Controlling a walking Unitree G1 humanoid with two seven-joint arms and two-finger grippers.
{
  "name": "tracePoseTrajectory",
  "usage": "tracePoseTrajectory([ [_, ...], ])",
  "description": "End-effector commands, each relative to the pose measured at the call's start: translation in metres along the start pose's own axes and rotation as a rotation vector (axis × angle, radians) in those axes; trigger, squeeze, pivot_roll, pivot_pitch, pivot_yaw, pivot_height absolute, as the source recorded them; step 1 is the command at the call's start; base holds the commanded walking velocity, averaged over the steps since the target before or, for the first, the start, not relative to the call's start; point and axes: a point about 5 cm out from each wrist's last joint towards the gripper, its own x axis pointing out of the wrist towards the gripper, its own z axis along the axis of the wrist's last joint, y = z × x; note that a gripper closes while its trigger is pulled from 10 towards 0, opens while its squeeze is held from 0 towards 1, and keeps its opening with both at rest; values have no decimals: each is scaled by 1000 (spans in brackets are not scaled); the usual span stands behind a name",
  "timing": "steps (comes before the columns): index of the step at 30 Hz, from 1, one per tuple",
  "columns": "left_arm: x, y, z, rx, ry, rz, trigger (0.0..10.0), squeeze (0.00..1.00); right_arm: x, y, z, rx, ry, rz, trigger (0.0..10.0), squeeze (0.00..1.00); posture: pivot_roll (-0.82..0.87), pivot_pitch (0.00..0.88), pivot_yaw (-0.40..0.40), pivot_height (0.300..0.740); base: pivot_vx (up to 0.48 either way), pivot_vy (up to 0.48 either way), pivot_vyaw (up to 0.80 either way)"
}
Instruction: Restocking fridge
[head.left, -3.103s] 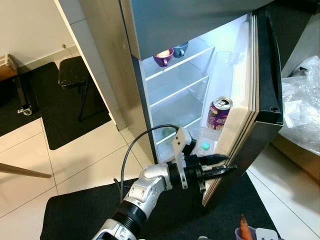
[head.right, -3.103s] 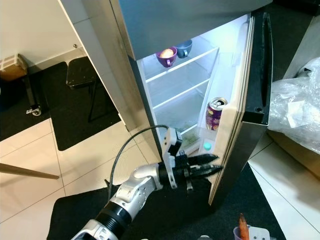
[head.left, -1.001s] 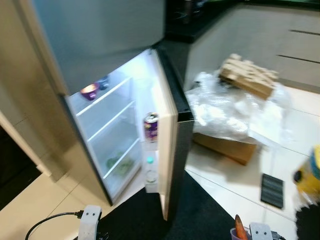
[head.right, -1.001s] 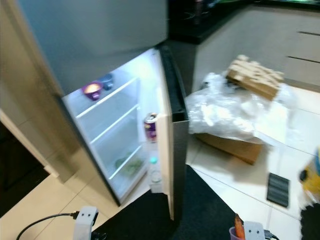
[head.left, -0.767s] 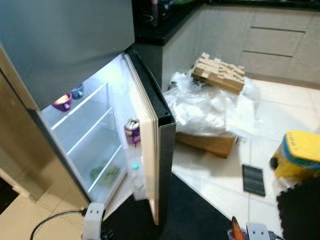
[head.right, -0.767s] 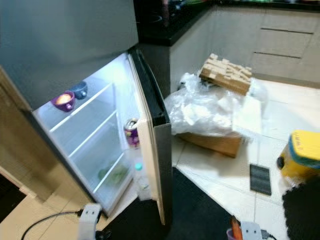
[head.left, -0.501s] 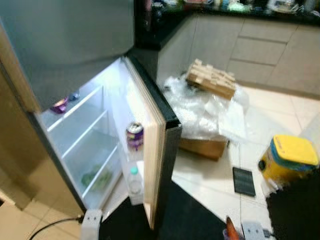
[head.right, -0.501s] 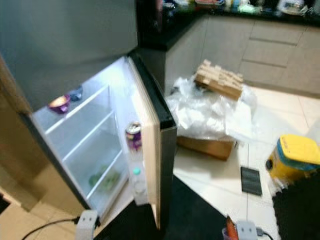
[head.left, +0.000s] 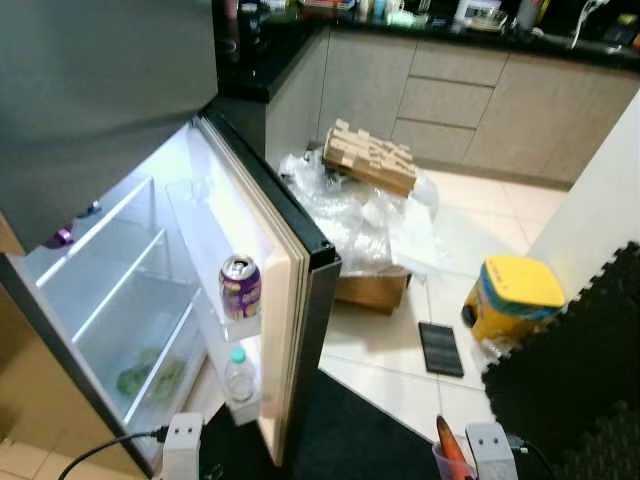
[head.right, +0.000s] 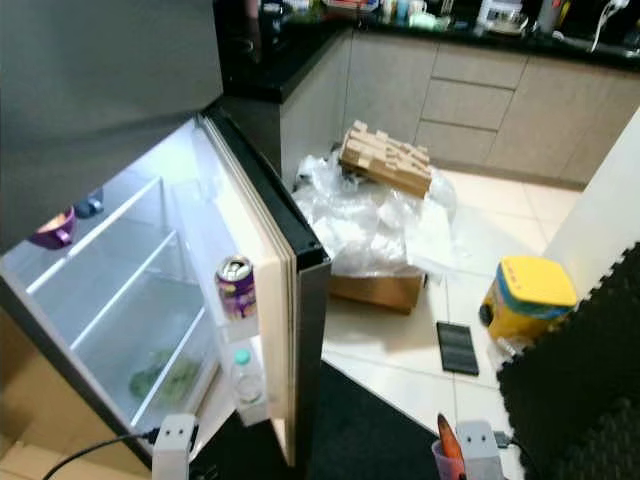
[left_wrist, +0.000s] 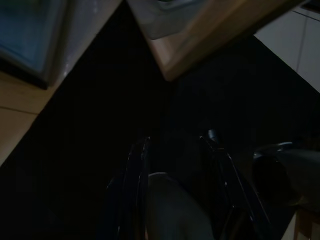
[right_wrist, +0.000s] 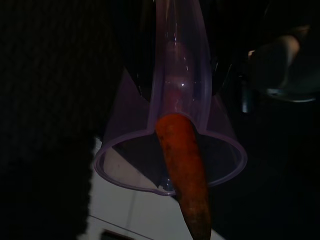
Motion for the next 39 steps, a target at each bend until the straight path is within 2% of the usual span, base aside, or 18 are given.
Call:
tracePoseTrajectory([
  [1, 1, -5, -5, -12, 19, 0, 10000, 0, 2, -7, 8, -27, -16, -9, 10000, 0, 39, 0, -49, 740, 0, 0, 0],
  [7, -1, -3, -10, 10, 40, 0, 10000, 0, 1, -7, 5, -41, -7, 1, 10000, 0, 42, 0, -44, 740, 0, 0, 0],
  [13, -3, 4, -8, -7, 32, 19, 10000, 0, 0, -1, -1, -47, 6, 15, 10000, 0, 37, 0, -39, 740, 0, -211, 0],
  [15, -4, 7, -10, -40, 34, 41, 10000, 0, -1, 0, -3, -50, 14, 22, 10000, 0, 36, 0, -36, 740, 0, -472, 0],
  [20, -3, 4, -10, -9, 43, 30, 10000, 0, -1, 1, -4, -51, 17, 26, 10000, 0, 35, 0, -34, 740, 0, -477, 0],
  [25, -1, -1, -7, -33, 24, 31, 10000, 0, -1, 1, -5, -68, 22, 37, 10000, 0, 33, 0, -37, 740, 0, 0, 0],
  [29, 0, -4, -7, -22, 21, 14, 10000, 0, -1, -1, -4, -65, 18, 31, 10000, 0, 36, 0, -38, 740, 0, 0, 0],
  [35, 0, -2, -2, -44, 2, 9, 10000, 0, -1, 0, -5, -74, 24, 42, 10000, 0, 49, 0, -49, 740, 0, 0, 0],
  [39, 0, -1, -3, -22, 11, 1, 10000, 0, -1, 2, -4, -74, 24, 47, 10000, 0, 46, 0, -43, 740, 0, -469, 0],
])
